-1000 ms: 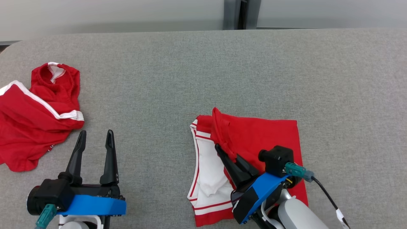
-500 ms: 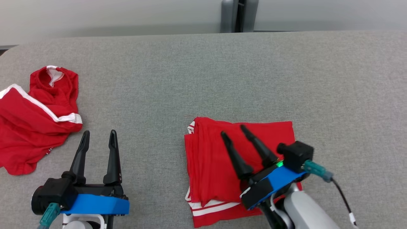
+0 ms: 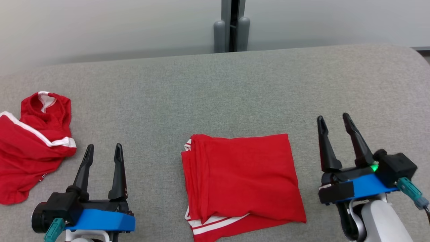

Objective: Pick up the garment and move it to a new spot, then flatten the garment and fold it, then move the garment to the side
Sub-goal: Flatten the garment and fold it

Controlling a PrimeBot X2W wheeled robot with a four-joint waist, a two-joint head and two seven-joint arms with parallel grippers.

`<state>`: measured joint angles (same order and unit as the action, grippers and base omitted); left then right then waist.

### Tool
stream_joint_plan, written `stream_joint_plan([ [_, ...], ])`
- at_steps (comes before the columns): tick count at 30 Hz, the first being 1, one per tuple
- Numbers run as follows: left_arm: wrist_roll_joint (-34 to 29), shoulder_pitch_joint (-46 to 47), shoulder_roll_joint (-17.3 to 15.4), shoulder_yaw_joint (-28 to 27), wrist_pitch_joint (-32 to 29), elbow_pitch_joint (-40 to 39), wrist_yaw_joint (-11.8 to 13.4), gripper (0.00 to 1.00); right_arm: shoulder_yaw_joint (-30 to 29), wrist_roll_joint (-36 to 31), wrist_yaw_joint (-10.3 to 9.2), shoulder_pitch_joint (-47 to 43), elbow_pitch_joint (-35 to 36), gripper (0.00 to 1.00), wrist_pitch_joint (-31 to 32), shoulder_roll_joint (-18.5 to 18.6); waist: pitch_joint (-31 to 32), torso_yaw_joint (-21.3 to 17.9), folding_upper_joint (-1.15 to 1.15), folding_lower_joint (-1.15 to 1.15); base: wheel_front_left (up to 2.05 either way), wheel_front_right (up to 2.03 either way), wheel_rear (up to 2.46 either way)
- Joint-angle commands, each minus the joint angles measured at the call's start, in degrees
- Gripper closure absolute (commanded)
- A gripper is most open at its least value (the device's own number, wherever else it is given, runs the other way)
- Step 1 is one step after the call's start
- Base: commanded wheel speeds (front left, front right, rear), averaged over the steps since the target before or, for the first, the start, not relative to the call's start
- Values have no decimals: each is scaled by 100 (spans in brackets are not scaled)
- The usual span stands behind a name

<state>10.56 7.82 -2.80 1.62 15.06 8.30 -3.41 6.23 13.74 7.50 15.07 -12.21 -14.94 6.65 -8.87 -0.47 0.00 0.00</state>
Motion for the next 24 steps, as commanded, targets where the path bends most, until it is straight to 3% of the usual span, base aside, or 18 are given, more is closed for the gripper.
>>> stream_joint_plan([
  [1,-68,-82,-20,-55,15,11,34,0,-188,-165,-2,-209,168,0,-26,-45,118,-88,0,0,0,0,0],
  [8,-202,-283,-21,-241,15,39,109,0,-505,-354,-2,-810,354,0,-30,-166,298,-130,0,0,0,0,0],
  [24,-347,-670,-20,-457,15,130,130,0,-480,-459,-2,-1393,236,0,-30,-300,570,-3,0,0,0,0,0],
])
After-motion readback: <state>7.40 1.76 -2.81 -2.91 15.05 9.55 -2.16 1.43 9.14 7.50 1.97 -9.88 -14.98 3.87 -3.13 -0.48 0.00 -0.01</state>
